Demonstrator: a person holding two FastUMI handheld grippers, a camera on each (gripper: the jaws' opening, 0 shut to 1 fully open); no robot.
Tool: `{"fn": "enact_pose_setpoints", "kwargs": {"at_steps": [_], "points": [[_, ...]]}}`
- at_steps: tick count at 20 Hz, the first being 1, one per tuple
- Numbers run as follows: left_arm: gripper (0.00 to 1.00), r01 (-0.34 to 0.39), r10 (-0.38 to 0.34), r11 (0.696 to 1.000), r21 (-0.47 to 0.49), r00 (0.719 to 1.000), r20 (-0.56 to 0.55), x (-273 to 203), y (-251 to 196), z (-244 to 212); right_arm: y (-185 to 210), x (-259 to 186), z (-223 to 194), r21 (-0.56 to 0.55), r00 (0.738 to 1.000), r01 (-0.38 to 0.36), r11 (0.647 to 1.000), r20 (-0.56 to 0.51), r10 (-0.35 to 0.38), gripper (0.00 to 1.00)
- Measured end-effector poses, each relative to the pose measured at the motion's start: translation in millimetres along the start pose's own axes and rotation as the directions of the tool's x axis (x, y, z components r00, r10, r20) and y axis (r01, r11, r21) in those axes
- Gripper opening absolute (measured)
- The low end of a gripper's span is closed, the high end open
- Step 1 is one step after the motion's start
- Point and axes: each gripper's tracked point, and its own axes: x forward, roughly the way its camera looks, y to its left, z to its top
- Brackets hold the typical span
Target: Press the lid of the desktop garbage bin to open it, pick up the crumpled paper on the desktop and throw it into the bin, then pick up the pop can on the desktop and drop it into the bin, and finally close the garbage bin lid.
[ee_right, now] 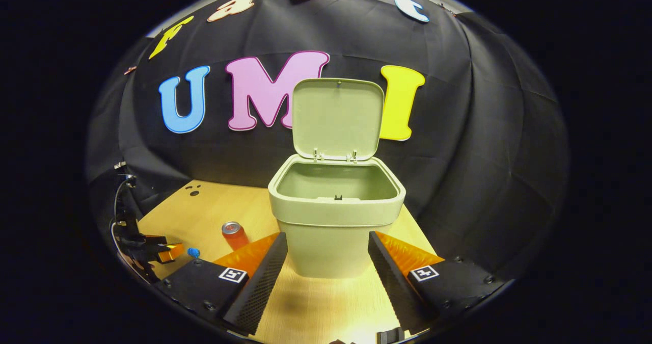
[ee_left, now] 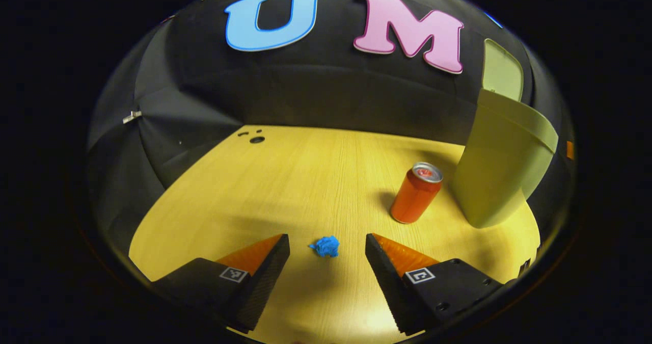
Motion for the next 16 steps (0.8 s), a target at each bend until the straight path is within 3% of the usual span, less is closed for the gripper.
{"fn": "enact_pose_setpoints", "kwargs": {"at_steps": [8, 16], "points": [[0.96, -0.041, 0.041, 0.999, -0.001, 0.993, -0.107, 58, 0, -22, 14, 17, -21, -0.002, 0.996, -0.058, 0.998, -0.067, 0.057, 1.00], [0.92, -0.092, 0.093, 0.996, 0.017, 0.987, -0.131, 74, 0, -37, 17, 25, -33, 0.010, 0.991, -0.084, 0.996, -0.106, 0.085, 1.00]]}}
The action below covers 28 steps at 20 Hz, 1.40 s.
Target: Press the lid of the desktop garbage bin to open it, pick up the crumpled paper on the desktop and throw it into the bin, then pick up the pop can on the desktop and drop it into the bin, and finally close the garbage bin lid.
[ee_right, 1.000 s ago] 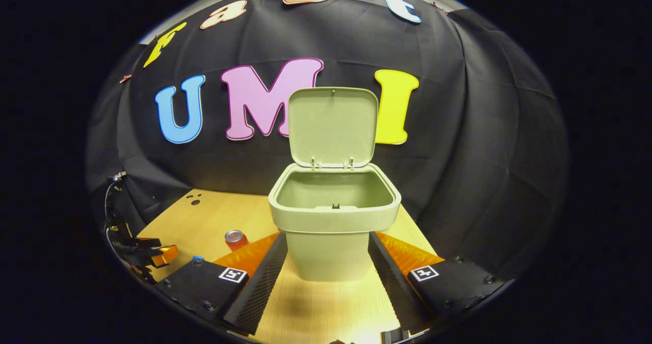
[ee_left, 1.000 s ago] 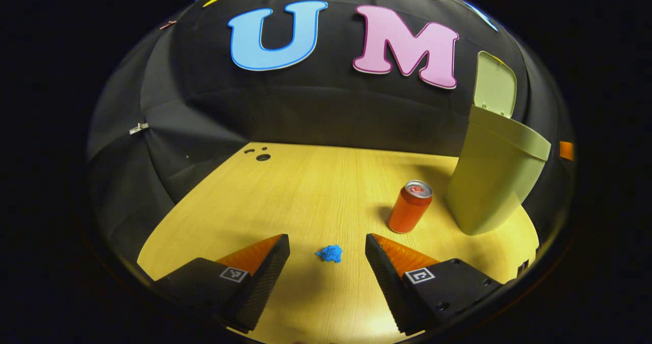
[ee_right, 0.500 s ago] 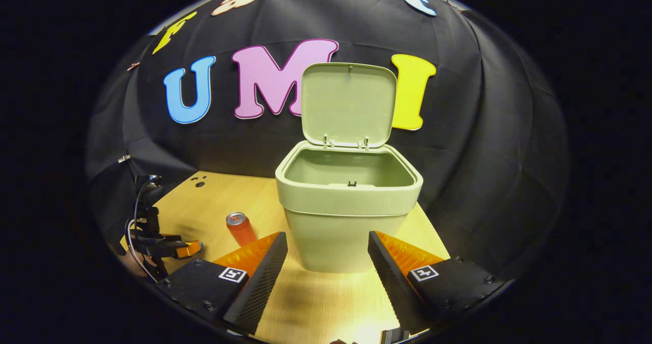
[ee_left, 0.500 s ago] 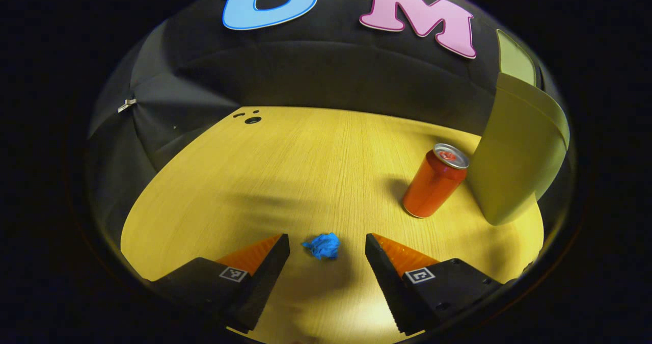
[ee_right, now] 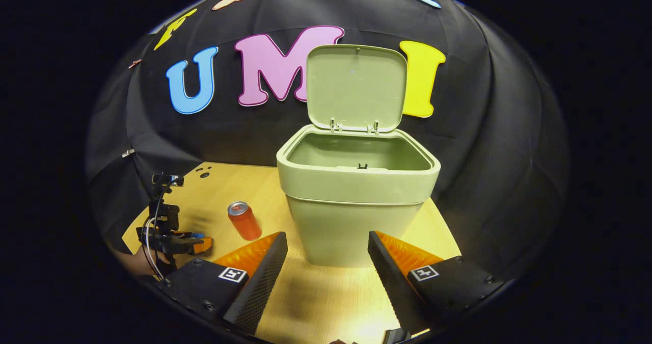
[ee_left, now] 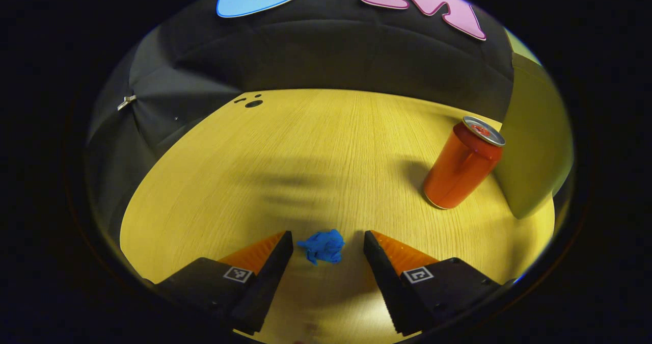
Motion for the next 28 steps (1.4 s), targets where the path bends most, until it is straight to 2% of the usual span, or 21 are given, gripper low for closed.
{"fn": "enact_pose_setpoints", "kwargs": {"at_steps": [3, 6, 8, 11, 15, 17, 20, 21, 23, 25, 26, 28], "points": [[0.84, -0.002, 0.002, 1.000, -0.005, 1.000, 0.003, 1, -2, 0, 0, 2, -3, 0.005, 1.000, -0.004, 1.000, -0.002, 0.004, 1.00], [0.68, -0.010, 0.010, 1.000, -0.008, 1.000, 0.018, 1, 0, -2, 4, 3, -6, 0.021, 1.000, -0.019, 1.000, -0.009, 0.019, 1.00], [0.51, -0.009, 0.009, 1.000, -0.007, 1.000, 0.025, 1, 3, -2, 6, 5, -7, 0.030, 1.000, -0.027, 0.999, -0.011, 0.027, 1.00], [0.41, 0.001, -0.001, 1.000, 0.005, 1.000, 0.021, 0, 3, -1, 4, 7, -5, 0.027, 1.000, -0.029, 0.999, -0.002, 0.029, 1.00], [0.37, 0.010, -0.010, 1.000, 0.014, 1.000, 0.024, -8, 0, 8, -2, 10, -6, 0.025, 1.000, -0.026, 0.999, 0.002, 0.026, 1.00], [0.34, 0.027, -0.026, 1.000, -0.007, 0.998, 0.057, -18, -5, 25, -5, 10, -9, 0.018, 1.000, -0.022, 1.000, 0.002, 0.022, 1.00], [0.36, 0.054, -0.049, 0.998, -0.038, 0.992, 0.118, -40, -15, 60, -8, 12, -15, 0.018, 1.000, -0.026, 1.000, -0.006, 0.026, 1.00], [0.34, 0.066, -0.058, 0.997, -0.051, 0.989, 0.138, -49, -18, 71, -8, 13, -16, 0.019, 1.000, -0.027, 0.999, -0.006, 0.027, 1.00], [0.36, 0.095, -0.081, 0.993, -0.067, 0.979, 0.186, -67, -26, 93, -9, 13, -19, 0.018, 1.000, -0.024, 1.000, -0.002, 0.025, 1.00], [0.39, 0.125, -0.109, 0.990, -0.058, 0.969, 0.221, -86, -34, 112, -9, 13, -20, 0.027, 1.000, -0.020, 0.999, 0.001, 0.020, 1.00], [0.34, 0.140, -0.124, 0.989, -0.052, 0.964, 0.236, -96, -38, 121, -10, 13, -21, 0.034, 1.000, -0.020, 0.999, 0.003, 0.020, 1.00], [0.36, 0.172, -0.154, 0.984, -0.045, 0.952, 0.266, -113, -48, 140, -11, 12, -20, 0.043, 1.000, -0.016, 0.999, 0.010, 0.015, 1.00]]}}
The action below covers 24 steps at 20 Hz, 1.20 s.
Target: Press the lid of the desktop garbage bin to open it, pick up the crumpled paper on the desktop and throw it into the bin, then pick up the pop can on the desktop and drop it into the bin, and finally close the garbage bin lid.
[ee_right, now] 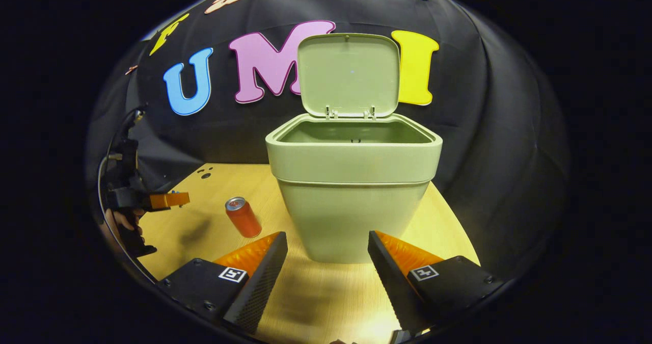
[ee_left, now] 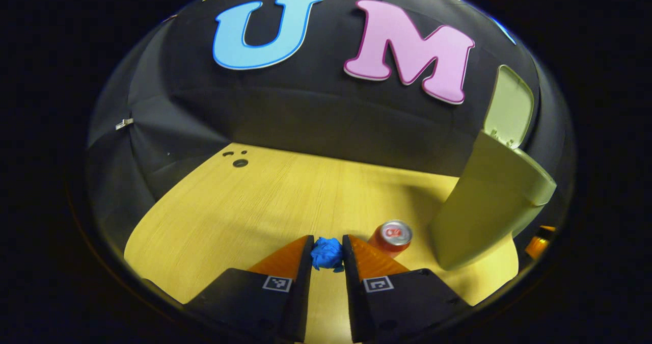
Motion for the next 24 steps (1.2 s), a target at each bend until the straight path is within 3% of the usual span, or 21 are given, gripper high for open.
{"fn": "enact_pose_setpoints", "kwargs": {"at_steps": [5, 9, 13, 16, 24], "points": [[0.39, 0.120, -0.118, 0.993, -0.018, 0.991, 0.069, -20, -48, 52, -8, 1, 0, 0.000, 1.000, 0.012, 1.000, 0.008, -0.012, 1.00], [0.36, 0.238, -0.237, 0.971, 0.005, 0.966, 0.100, -31, -98, 85, -17, -2, 6, 0.032, 0.999, 0.025, 0.999, 0.042, -0.027, 1.00], [0.39, 0.369, -0.369, 0.929, 0.021, 0.919, 0.137, -38, -161, 117, -34, -3, 6, 0.050, 0.997, 0.060, 0.997, 0.049, -0.063, 1.00], [0.36, 0.480, -0.474, 0.877, -0.007, 0.868, 0.147, -42, -209, 133, -44, -5, -3, 0.081, 0.996, 0.077, 0.994, 0.031, -0.079, 0.99], [0.36, 0.599, -0.609, 0.790, 0.128, 0.791, 0.059, -35, -303, 113, -77, -16, -7, 0.144, 0.991, 0.127, 0.981, 0.031, -0.133, 0.99]]}}
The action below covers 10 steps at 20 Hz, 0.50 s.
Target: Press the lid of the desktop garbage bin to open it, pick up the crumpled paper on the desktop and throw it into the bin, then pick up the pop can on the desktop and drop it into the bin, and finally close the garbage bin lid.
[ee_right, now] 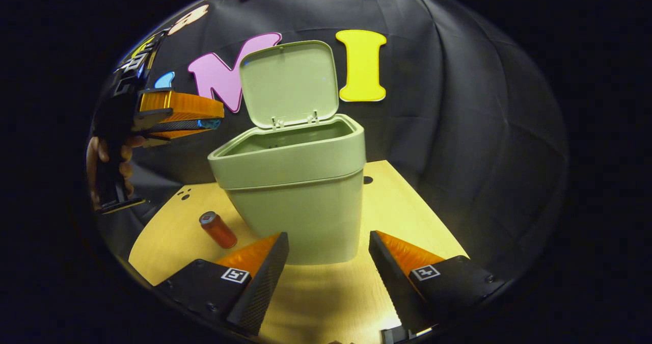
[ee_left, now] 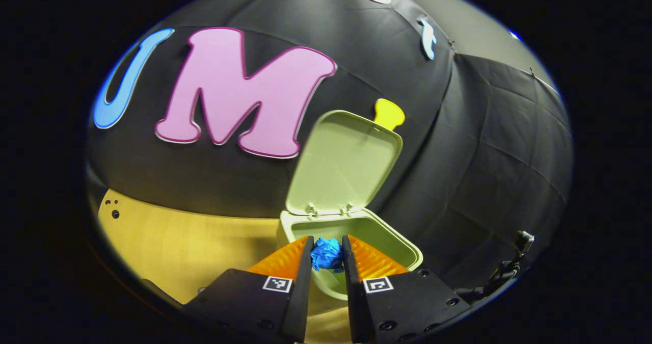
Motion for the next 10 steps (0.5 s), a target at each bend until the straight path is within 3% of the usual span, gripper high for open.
{"fn": "enact_pose_setpoints", "kwargs": {"at_steps": [5, 10], "points": [[0.37, 0.031, -0.028, 0.998, 0.052, 0.999, -0.041, 26, -23, -11, -30, -9, 0, 0.028, 0.998, 0.055, 0.998, 0.005, -0.055, 0.99], [0.46, 0.014, -0.008, 0.996, 0.089, 0.998, -0.070, 35, -23, -25, -40, -13, -9, 0.059, 0.997, 0.075, 0.995, -0.011, -0.074, 0.99]]}}
